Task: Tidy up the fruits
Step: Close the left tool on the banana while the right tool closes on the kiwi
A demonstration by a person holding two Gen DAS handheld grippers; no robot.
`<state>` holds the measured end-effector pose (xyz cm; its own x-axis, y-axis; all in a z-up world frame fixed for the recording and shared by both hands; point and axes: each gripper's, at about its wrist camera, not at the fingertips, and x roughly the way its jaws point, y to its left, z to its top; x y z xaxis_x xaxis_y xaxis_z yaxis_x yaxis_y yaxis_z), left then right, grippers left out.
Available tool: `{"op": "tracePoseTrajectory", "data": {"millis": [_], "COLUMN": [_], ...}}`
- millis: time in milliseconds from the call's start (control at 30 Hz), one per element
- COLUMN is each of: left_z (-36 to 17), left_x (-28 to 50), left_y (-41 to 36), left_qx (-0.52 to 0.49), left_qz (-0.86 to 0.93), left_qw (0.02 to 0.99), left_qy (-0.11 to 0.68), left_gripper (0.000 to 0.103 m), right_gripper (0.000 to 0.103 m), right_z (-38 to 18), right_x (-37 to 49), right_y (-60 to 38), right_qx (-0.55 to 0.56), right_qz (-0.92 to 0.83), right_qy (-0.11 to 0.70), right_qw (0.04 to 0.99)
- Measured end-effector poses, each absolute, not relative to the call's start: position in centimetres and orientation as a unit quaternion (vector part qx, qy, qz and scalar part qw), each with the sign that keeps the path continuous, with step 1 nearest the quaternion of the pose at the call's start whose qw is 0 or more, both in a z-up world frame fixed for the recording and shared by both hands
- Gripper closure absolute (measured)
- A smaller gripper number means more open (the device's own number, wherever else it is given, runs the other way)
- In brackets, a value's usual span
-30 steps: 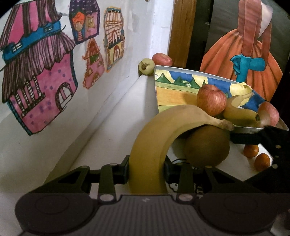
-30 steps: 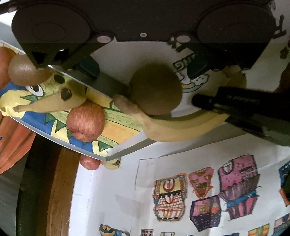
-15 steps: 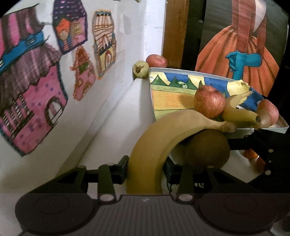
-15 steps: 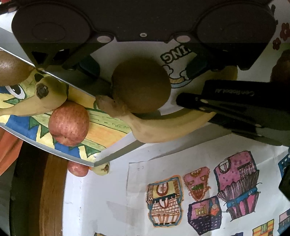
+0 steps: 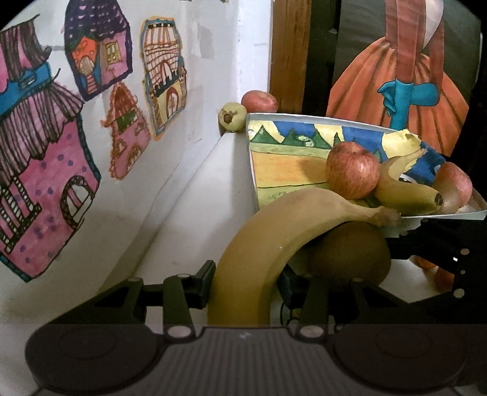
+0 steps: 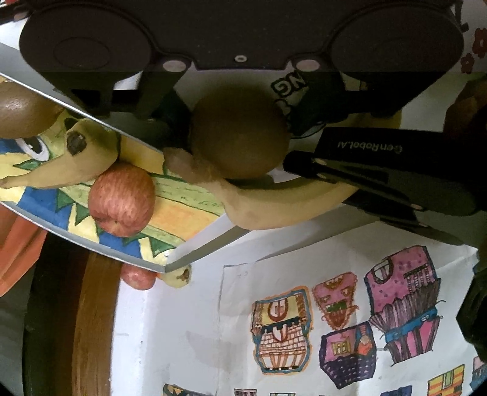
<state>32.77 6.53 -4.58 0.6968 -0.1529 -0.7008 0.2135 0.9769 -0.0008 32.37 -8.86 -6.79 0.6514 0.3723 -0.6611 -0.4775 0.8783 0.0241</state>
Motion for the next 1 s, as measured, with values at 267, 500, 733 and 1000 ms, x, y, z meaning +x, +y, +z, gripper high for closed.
{"op": "tracePoseTrajectory", "data": {"millis": [267,500,733,1000], "left_z": [-4.6,-4.9,-5.0,-4.8], "left_x": [33.0,33.3,33.2,32.1], "left_y": [6.5,6.4,6.4,6.4], "left_qx": [0.041,0.039,0.039,0.014], "left_qz": [-0.096,-0.096,-0.095,-0.097], "left_qw": [0.919,0.918,0.92,0.92], "left_qy": [0.38,0.382,0.379,0.378], "left_gripper": [0.056,0.055,0.057,0.062], "right_gripper": [0.038,0.038,0.038,0.038], "right_z": [-6.8,-6.8,-6.8,-6.8], "right_x": [32.4,32.2,32.0,31.5], "right_y": [-9.0,-8.9,-9.1,-9.8], "right_qx": [-0.075,-0.071,-0.066,-0.053], "right_qz": [0.236,0.237,0.239,0.243], "right_qy": [0.341,0.335,0.331,0.324], "right_qw": [0.907,0.909,0.911,0.913]}}
